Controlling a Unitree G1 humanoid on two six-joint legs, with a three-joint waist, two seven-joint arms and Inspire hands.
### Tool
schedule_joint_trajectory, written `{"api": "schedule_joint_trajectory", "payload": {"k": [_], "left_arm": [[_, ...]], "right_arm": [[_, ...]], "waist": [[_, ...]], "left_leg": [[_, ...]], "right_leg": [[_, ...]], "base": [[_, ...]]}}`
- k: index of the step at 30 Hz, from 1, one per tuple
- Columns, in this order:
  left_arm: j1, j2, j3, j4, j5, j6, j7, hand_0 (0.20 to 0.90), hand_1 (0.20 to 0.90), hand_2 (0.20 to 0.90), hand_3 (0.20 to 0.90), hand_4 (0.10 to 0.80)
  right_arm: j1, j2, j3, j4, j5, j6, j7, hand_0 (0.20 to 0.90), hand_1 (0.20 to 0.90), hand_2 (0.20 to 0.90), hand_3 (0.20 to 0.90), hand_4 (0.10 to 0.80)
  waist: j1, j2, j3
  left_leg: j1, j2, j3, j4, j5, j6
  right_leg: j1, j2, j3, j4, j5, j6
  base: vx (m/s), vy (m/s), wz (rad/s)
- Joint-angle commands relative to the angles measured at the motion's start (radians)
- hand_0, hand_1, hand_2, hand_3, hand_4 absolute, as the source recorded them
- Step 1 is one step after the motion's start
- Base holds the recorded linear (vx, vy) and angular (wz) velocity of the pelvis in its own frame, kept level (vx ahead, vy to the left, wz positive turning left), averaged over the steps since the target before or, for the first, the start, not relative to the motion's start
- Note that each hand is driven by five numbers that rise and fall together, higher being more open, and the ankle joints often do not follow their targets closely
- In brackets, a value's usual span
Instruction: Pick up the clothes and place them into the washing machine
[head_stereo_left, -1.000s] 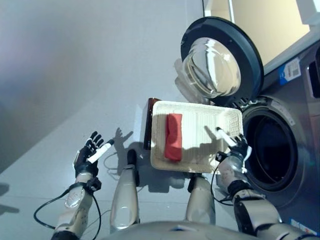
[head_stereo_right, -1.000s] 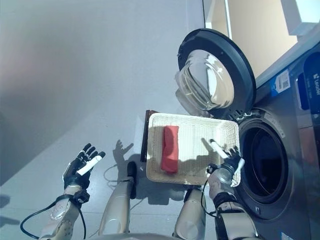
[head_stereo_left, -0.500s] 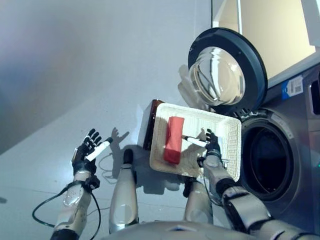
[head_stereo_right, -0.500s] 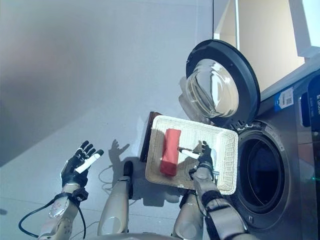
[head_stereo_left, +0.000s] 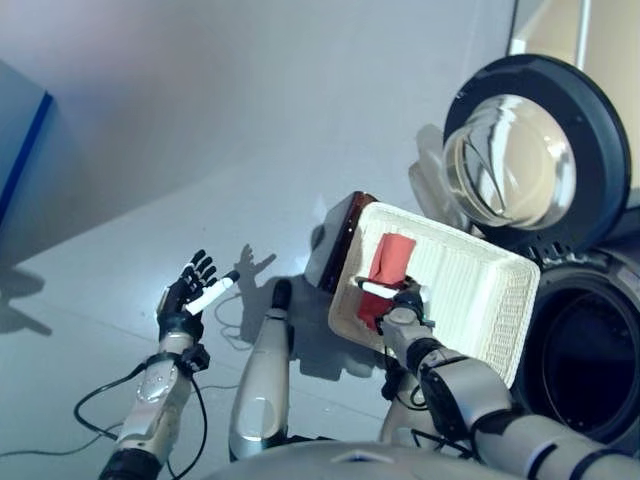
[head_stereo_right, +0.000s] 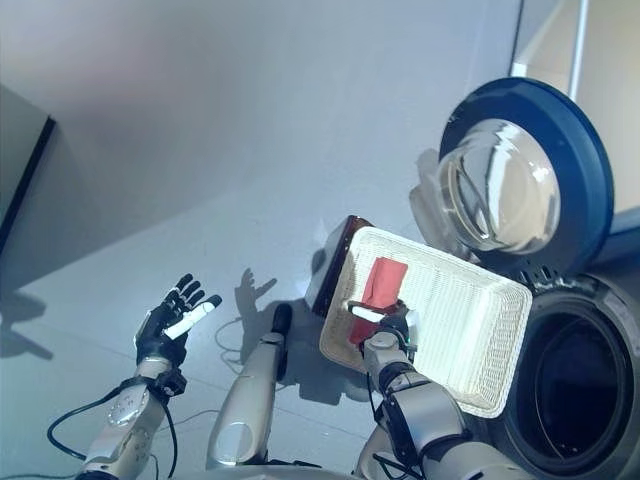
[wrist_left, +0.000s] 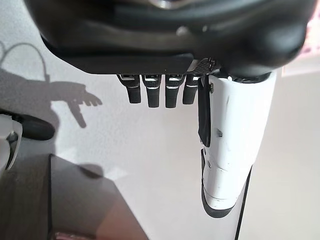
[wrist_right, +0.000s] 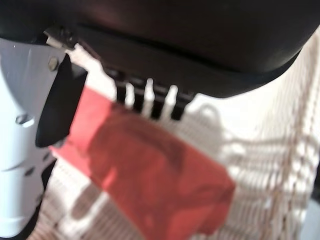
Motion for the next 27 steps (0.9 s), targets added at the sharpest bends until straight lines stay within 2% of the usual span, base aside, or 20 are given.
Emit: {"api": "schedule_joint_trajectory", "payload": {"k": [1,10,19,21,22,23,27], "left_arm": [[0.039,0.113,0.009,-0.141,0.008,-0.057,0.001,0.9,0.9,0.9,0.9,0.8],[0.068,0.142,0.041,-0.179,0.001,-0.051,-0.002,0.9,0.9,0.9,0.9,0.8],[0.084,0.13,0.049,-0.237,-0.028,-0.057,0.024,0.9,0.9,0.9,0.9,0.8],[0.087,0.126,0.046,-0.262,-0.04,-0.063,0.036,0.9,0.9,0.9,0.9,0.8],[0.087,0.125,0.044,-0.265,-0.043,-0.064,0.041,0.9,0.9,0.9,0.9,0.8],[0.09,0.125,0.041,-0.273,-0.048,-0.065,0.041,0.9,0.9,0.9,0.9,0.8],[0.092,0.13,0.041,-0.295,-0.054,-0.069,0.046,0.9,0.9,0.9,0.9,0.8]], "right_arm": [[-0.002,-0.016,-0.058,0.008,0.053,0.011,-0.063,0.9,0.9,0.9,0.9,0.8],[-0.008,-0.108,-0.172,0.026,0.161,0.011,-0.098,0.9,0.9,0.9,0.9,0.8],[-0.05,-0.102,-0.196,0.024,0.229,0.003,-0.116,0.9,0.9,0.9,0.9,0.8],[-0.067,-0.1,-0.203,0.025,0.242,0.001,-0.129,0.483,0.483,0.483,0.483,0.502],[-0.07,-0.102,-0.205,0.025,0.245,0.002,-0.131,0.403,0.403,0.403,0.403,0.445],[-0.072,-0.103,-0.206,0.026,0.246,0.002,-0.133,0.2,0.2,0.2,0.2,0.3],[-0.09,-0.103,-0.202,0.025,0.25,-0.001,-0.135,0.2,0.2,0.2,0.2,0.3]], "waist": [[0.048,-0.022,-0.036],[0.086,-0.011,-0.028],[0.087,0.012,0.007],[0.084,0.02,0.022],[0.083,0.023,0.025],[0.083,0.025,0.027],[0.083,0.031,0.032]], "left_leg": [[-0.07,0.037,-0.019,-0.007,0.021,-0.089],[-0.129,0.012,-0.045,0.008,0.018,-0.087],[-0.198,0.0,-0.042,0.069,-0.003,-0.073],[-0.224,-0.004,-0.04,0.093,-0.01,-0.067],[-0.232,-0.006,-0.039,0.1,-0.012,-0.066],[-0.241,-0.008,-0.037,0.104,-0.013,-0.065],[-0.27,-0.009,-0.042,0.124,-0.019,-0.061]], "right_leg": [[0.035,-0.074,0.026,-0.09,0.141,0.044],[0.032,-0.082,-0.011,-0.092,0.13,0.044],[-0.051,-0.098,0.02,-0.018,0.105,0.044],[-0.088,-0.104,0.035,0.015,0.092,0.044],[-0.101,-0.105,0.041,0.026,0.088,0.044],[-0.113,-0.108,0.043,0.034,0.083,0.044],[-0.156,-0.113,0.061,0.076,0.066,0.044]], "base": [[0.026,-0.052,0.21],[0.016,-0.018,0.19],[-0.019,0.026,0.06],[-0.039,0.042,0.01],[-0.035,0.033,-0.05],[-0.032,0.032,-0.05],[-0.009,0.009,0.03]]}}
